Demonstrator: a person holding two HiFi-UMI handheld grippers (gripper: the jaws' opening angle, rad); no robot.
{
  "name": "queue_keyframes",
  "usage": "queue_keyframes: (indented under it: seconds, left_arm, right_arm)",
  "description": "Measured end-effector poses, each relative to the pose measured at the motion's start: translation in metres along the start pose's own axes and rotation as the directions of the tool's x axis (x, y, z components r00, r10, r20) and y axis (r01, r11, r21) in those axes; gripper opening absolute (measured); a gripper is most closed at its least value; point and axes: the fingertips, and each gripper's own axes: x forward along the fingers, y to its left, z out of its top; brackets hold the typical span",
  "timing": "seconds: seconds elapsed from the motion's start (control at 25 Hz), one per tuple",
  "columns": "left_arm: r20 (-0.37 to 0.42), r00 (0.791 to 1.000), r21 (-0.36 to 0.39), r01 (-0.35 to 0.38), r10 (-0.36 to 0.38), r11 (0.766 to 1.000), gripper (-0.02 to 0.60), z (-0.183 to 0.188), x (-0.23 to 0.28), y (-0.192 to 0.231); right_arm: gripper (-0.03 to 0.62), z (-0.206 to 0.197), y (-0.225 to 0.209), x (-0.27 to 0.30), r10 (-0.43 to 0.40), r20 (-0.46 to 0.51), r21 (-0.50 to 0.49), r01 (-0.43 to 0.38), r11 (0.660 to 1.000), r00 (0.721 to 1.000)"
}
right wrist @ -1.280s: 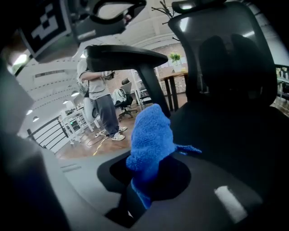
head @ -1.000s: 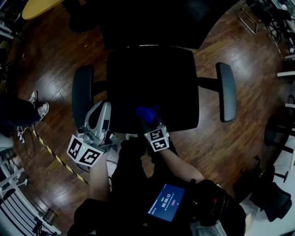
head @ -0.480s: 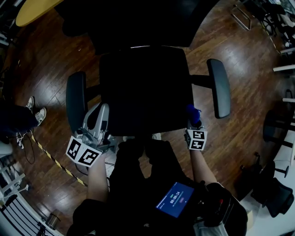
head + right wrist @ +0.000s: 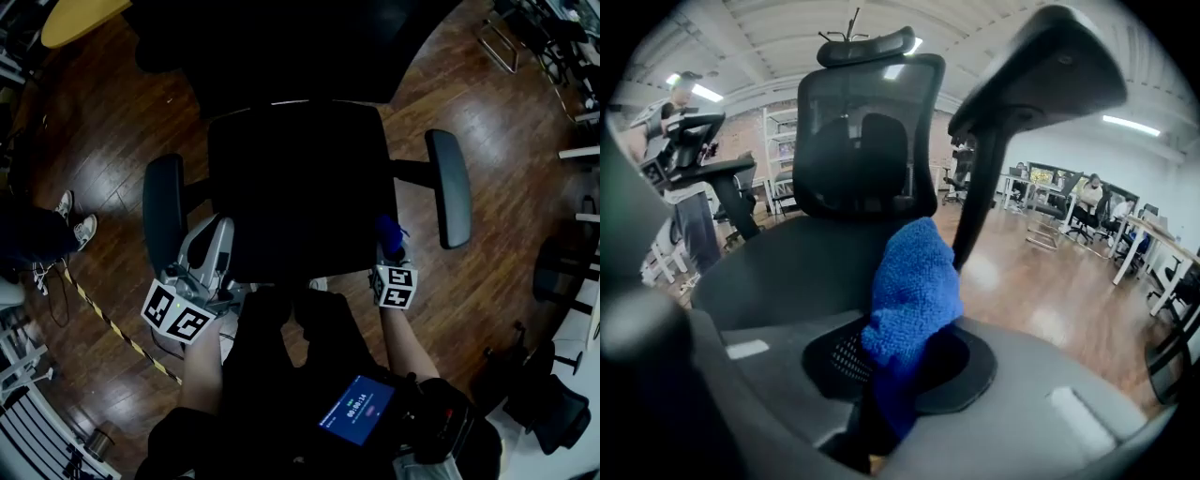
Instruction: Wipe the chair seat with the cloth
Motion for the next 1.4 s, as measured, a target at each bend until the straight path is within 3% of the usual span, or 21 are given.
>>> queue_keyframes:
  seconds: [0.16, 0.28, 0.36, 0.56, 0.72, 0.88, 1.0, 1.24, 1.4]
  left_arm:
    - [0.007, 1.000, -0.014, 0.004, -0.004, 1.000, -0.009, -0.002, 0.003, -0.005]
    - [0.014, 1.000, -0.021, 0.008, -0.007, 1.000, -0.009, -0.002, 0.004, -0.003]
    - [0.016, 1.000, -0.026, 0.006, -0.006, 1.000, -0.009, -0.003, 0.003, 0.000]
    - [0.023, 0.999, -0.034, 0.038, -0.037, 0.999, -0.009, -0.003, 0.006, -0.002]
    - [0.021, 0.998, -0.047, 0.054, -0.053, 0.997, -0.009, -0.003, 0.008, 0.001]
    - [0.032, 0.998, -0.049, 0.054, -0.053, 0.997, -0.009, 0.003, 0.004, 0.008]
    - [0.040, 0.998, -0.058, 0.050, -0.048, 0.997, -0.009, 0.006, -0.001, 0.012]
    - [0.018, 0.999, -0.056, 0.047, -0.046, 0.997, -0.009, 0.007, -0.002, 0.016]
    - [0.008, 0.999, -0.061, 0.049, -0.049, 0.997, -0.009, 0.006, 0.000, 0.016]
  right_arm:
    - [0.084, 0.079, 0.086, 0.062, 0.195, 0.110, -0.010, -0.195, 0.981, 0.975]
    - [0.084, 0.154, 0.181, 0.121, 0.365, 0.179, -0.072, -0.357, 0.931, 0.914]
    - [0.084, 0.190, 0.239, 0.155, 0.447, 0.172, -0.127, -0.430, 0.894, 0.878]
    - [0.084, 0.215, 0.333, 0.218, 0.558, 0.056, -0.205, -0.538, 0.818, 0.828]
    - [0.084, 0.201, 0.359, 0.251, 0.560, -0.020, -0.237, -0.548, 0.802, 0.828]
    - [0.084, 0.201, 0.353, 0.259, 0.522, 0.005, -0.266, -0.503, 0.822, 0.853]
    - [0.084, 0.198, 0.312, 0.267, 0.444, 0.000, -0.227, -0.432, 0.873, 0.896]
    - [0.084, 0.187, 0.159, 0.266, 0.216, -0.013, -0.186, -0.214, 0.959, 0.976]
    - [0.084, 0.180, 0.037, 0.241, 0.000, -0.003, -0.126, 0.000, 0.992, 1.000]
